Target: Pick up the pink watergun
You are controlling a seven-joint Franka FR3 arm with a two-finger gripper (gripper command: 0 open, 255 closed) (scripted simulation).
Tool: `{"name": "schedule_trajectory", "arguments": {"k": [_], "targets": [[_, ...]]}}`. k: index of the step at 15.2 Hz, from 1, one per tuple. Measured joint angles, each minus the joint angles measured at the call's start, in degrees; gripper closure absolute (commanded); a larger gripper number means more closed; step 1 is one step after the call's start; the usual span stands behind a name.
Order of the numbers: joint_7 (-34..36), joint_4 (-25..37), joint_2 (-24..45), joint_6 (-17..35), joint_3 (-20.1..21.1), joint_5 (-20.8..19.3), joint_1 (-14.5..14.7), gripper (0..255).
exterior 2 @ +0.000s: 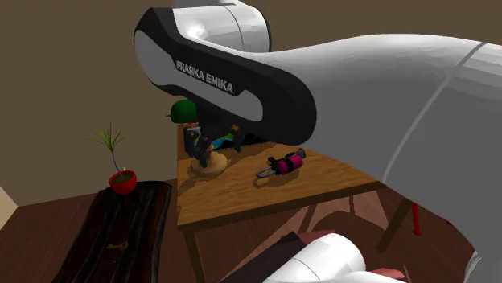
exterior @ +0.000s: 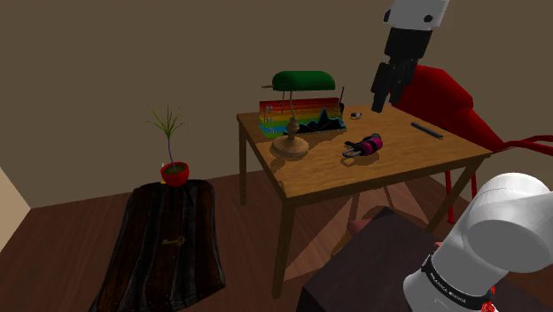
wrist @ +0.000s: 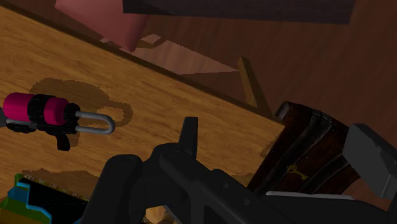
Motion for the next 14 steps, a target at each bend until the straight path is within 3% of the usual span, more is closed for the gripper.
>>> {"name": "schedule_trajectory", "arguments": {"k": [7, 14], "targets": [[-5.52, -1.91, 4.84, 5.72, -5.25, -3.11, -1.57, 0], [-12.72, -0.33, 14.97, 13.03, -11.94, -5.94, -3.28, 0]]}}
